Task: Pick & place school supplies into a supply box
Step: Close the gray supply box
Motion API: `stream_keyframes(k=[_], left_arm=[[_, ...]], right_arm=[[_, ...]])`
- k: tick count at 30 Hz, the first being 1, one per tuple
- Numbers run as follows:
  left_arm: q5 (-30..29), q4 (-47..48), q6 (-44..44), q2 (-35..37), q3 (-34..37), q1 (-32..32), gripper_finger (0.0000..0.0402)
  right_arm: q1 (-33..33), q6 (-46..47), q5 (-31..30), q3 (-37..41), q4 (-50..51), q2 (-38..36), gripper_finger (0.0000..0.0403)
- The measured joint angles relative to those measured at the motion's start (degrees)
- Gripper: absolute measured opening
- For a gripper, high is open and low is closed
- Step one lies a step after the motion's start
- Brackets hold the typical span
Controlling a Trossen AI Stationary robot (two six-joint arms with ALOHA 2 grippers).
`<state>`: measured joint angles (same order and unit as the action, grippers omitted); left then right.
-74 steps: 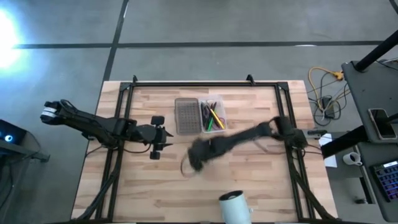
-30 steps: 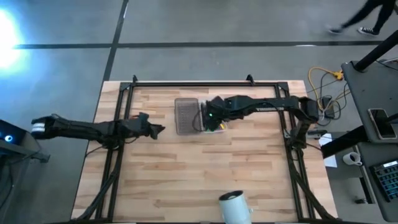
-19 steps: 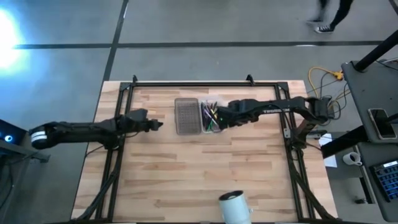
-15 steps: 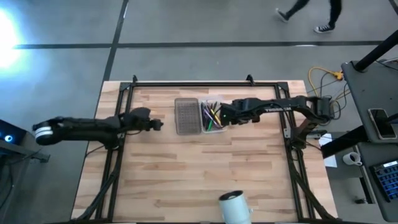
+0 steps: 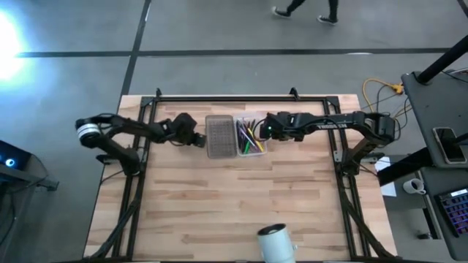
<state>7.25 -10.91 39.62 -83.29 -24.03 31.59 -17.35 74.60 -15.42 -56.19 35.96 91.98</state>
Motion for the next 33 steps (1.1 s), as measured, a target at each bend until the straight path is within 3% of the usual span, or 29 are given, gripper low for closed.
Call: stream_keyframes(k=[8, 18, 33], left_arm=[[1.3, 0.4, -3.0, -6.5, -4.8, 0.0, 0.0004], [2.5, 1.4, -3.7, -6.9, -8.6, -0.1, 0.0004], [4.8, 1.4, -3.3, -5.6, -19.7, -4.8, 0.0004]], right_arm=[[-0.4, -0.2, -0.2, 2.8, -0.9, 0.0, 0.0009], [-1.5, -0.2, 2.2, 7.2, -8.3, 0.0, 0.0009], [-1.5, -2.6, 3.7, 8.6, -8.3, 0.0, 0.0009]])
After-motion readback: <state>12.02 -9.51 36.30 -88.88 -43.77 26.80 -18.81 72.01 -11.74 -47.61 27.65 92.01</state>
